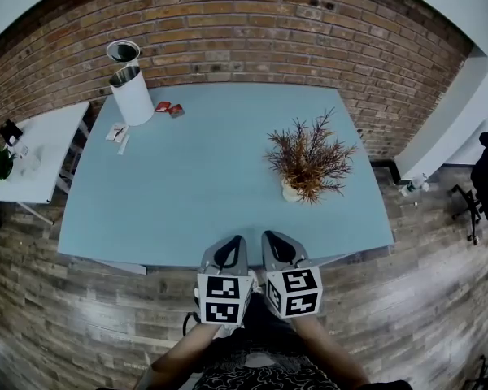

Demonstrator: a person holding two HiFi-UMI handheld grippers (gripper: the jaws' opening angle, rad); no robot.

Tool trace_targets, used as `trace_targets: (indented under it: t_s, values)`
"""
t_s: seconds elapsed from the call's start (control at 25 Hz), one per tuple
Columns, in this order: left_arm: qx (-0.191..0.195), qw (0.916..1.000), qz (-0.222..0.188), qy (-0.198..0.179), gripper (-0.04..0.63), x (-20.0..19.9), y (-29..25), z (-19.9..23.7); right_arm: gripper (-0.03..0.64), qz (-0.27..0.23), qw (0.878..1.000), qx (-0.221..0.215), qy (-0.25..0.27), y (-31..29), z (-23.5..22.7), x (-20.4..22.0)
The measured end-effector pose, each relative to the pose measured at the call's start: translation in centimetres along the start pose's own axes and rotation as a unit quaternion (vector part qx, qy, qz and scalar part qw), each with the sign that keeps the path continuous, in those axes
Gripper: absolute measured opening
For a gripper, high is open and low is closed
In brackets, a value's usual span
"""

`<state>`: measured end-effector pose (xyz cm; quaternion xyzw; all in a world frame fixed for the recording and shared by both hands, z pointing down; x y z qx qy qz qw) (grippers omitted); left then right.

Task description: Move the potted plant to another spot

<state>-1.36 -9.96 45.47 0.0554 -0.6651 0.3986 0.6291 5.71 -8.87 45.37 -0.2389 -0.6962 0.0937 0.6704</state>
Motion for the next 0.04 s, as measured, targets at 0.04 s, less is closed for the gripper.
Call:
trace_targets:
  t_s: [0.04]
  values:
    - [-0.001, 1.0000, 0.000, 0.000, -0.006, -0.02, 0.01, 0.01, 0.006, -0.001, 1.000, 0.000, 0.001, 0.00, 0.06, -0.07]
Point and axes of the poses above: the fingertips, and each gripper's own axes: y backward along the fingers, z to its left, x out of its underside, the point moved 1 cm from there along y, backward along the fingers, and after that the axes turned 3 degrees about z, right-handed, at the moved point
